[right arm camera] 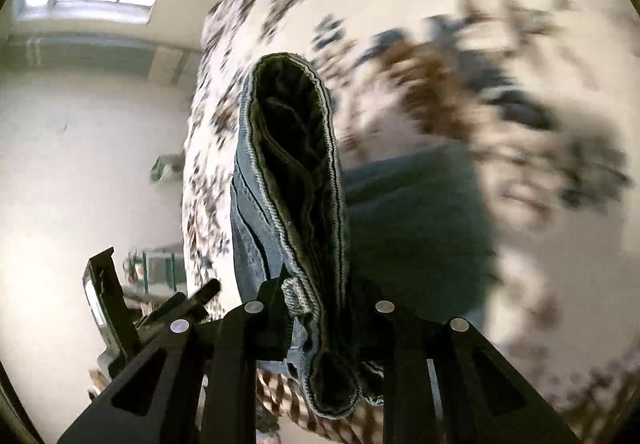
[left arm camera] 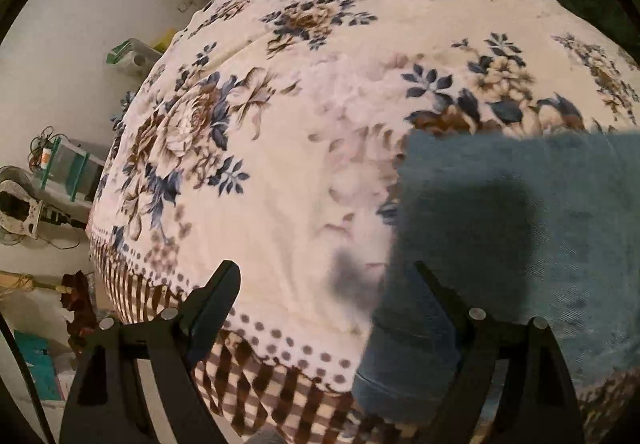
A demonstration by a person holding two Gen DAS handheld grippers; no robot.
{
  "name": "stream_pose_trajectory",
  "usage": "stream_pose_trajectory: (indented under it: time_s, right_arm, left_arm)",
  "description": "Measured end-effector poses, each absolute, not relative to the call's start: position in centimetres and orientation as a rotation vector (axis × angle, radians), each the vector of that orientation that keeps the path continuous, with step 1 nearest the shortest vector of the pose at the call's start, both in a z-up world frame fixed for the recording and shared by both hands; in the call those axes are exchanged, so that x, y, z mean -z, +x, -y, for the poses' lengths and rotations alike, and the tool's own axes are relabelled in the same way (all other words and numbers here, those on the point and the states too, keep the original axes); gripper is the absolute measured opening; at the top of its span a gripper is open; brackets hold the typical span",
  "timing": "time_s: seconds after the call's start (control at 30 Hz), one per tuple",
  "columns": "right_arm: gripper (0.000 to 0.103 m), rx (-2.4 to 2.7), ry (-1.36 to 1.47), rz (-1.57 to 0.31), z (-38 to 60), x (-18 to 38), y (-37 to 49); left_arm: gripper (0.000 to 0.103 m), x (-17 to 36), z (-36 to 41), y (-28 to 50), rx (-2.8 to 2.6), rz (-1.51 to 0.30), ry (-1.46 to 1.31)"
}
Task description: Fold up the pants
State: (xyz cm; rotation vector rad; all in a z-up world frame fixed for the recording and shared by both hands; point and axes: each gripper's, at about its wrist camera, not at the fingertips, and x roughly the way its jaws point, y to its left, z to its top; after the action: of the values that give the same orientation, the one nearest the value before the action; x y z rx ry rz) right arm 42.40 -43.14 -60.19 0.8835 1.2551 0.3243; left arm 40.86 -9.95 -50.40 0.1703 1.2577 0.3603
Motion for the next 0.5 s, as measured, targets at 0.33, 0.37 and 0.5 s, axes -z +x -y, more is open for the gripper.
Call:
stream_pose_trajectory:
  time_s: [0.33, 0.37, 0.5]
  right_arm:
    - [0.048, -0.048, 0.987, -1.497, 52.4, 68.7, 36.9]
    - [0.049, -0.033, 0.977, -1.49, 52.8, 68.5, 36.9]
    - [0.068, -0.004, 0.997, -1.416, 54.7, 67.2, 38.2]
  left_arm:
    - [0.084, 52.9, 12.8, 42.6, -0.261, -1.326, 0.137]
    - [0.084, 53.2, 12.9, 43.2, -0.242, -1.34, 0.119]
    - [0.084, 54.5, 13.4, 46.2, -0.176, -1.38, 0.054]
